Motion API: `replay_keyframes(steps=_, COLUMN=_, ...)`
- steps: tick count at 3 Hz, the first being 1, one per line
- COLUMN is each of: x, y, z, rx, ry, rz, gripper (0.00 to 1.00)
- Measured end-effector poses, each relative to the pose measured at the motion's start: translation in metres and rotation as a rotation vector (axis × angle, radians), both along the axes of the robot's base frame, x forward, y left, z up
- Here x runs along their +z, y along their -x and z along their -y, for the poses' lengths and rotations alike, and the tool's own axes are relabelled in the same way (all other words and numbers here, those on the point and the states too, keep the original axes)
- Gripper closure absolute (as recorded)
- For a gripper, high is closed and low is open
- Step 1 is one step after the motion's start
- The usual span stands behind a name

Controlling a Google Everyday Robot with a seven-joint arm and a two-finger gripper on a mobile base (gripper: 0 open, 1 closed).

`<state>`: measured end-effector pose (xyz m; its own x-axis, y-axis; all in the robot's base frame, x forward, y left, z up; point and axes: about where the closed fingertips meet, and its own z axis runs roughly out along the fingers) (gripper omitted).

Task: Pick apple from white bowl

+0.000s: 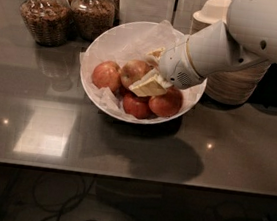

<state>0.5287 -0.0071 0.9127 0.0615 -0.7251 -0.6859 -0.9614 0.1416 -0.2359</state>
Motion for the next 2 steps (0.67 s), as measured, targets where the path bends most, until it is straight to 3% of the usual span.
replay_keyframes(steps=1, x=0.013, y=0.003, z=0.000, rx=0.006, ry=-0.060, rz=-0.004, gripper=1.00)
replay_keyframes(steps=2, x=0.054, y=-0.003, z=0.010, rx=0.004, ry=-0.106, rz=0.046, gripper=1.00)
